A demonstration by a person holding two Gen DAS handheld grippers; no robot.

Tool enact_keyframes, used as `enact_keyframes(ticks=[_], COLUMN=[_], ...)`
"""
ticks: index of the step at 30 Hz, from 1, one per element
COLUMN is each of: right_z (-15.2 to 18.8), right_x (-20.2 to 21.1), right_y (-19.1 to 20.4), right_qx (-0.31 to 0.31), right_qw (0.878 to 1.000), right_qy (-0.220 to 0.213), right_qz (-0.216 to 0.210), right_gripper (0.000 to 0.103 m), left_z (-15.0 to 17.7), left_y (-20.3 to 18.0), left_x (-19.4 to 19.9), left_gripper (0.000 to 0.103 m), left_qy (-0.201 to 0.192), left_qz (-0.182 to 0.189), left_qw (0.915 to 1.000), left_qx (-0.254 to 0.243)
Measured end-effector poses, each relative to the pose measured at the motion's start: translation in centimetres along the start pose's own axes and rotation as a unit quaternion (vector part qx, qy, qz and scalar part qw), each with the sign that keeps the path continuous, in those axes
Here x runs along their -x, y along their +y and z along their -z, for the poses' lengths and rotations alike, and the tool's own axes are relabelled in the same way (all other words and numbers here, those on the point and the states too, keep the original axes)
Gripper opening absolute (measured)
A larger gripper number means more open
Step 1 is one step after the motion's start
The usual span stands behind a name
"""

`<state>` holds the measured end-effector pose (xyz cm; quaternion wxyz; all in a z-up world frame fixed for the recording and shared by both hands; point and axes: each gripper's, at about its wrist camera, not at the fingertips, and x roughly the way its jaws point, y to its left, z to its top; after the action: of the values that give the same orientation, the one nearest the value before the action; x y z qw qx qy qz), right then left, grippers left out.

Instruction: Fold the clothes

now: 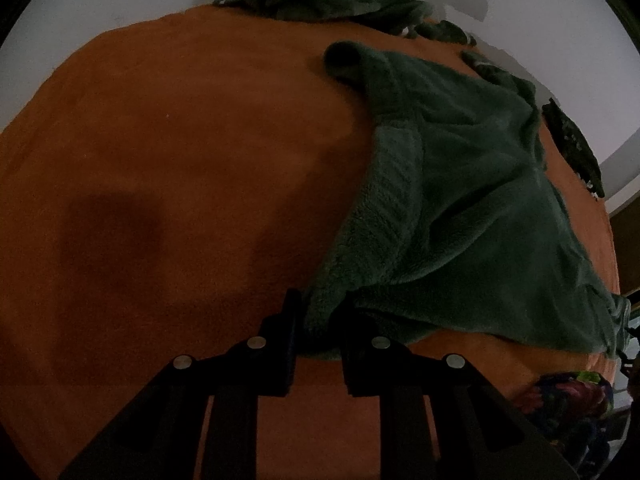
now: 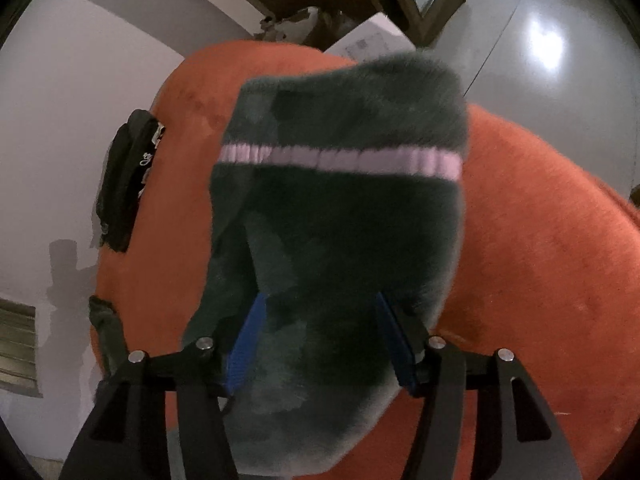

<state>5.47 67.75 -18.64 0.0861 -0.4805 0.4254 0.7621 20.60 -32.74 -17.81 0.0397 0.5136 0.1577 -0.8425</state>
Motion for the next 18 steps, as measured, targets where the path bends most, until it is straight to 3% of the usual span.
enact_keyframes(ticks=[1,2,5,8,10,14,16,17,18], right_z=[0.1,0.3,1.1,1.3,0.9,-0.7,-1.5,-1.8,-2.0], right_x=[-0.5,-0.8,-0.8,0.0,0.4,0.9,1.6,2.0,2.2], right_y=[0.0,0.1,0.3,-0.6,-1.4,-3.3,-4.1,-4.1,-4.2], right_qx=[-0.002,-0.001,0.005,0.001,-0.006,-0.031,-0.03,-0.023,-0.022], right_qw=[1.0,1.0,0.999,0.998,0.999,0.999,0.999,0.999,0.999], right_qy=[0.006,0.007,-0.015,-0.023,-0.02,-0.001,-0.005,-0.017,-0.029], right_qz=[-0.004,0.003,0.041,0.05,0.039,-0.023,-0.039,-0.036,-0.033], right_gripper=[0.009,0.0,0.0,0.0,0.0,0.003,0.025,0.054,0.07], left_z=[0.0,0.0,0.0,0.0,0.0,-0.1,0.1,0.2,0.2], left_y=[0.1,0.0,-0.4,-0.5,-0.5,-0.2,-0.1,-0.1,-0.1], left_x=[0.0,0.1,0.4,0.4,0.3,0.8,1.3,1.5,1.6], left_gripper=[0.019,0.019,0.019,0.019,0.02,0.027,0.03,0.031,0.031], left_qy=[0.0,-0.001,-0.007,-0.007,-0.007,-0.007,-0.014,-0.019,-0.023], left_qz=[0.001,0.0,-0.003,-0.001,0.0,-0.001,-0.003,-0.003,0.0], left_qw=[1.0,1.0,0.9998,0.9998,0.9999,0.9999,0.9999,0.9998,0.9997], left_qx=[0.0,-0.004,-0.017,-0.016,-0.016,-0.009,-0.003,0.001,0.003])
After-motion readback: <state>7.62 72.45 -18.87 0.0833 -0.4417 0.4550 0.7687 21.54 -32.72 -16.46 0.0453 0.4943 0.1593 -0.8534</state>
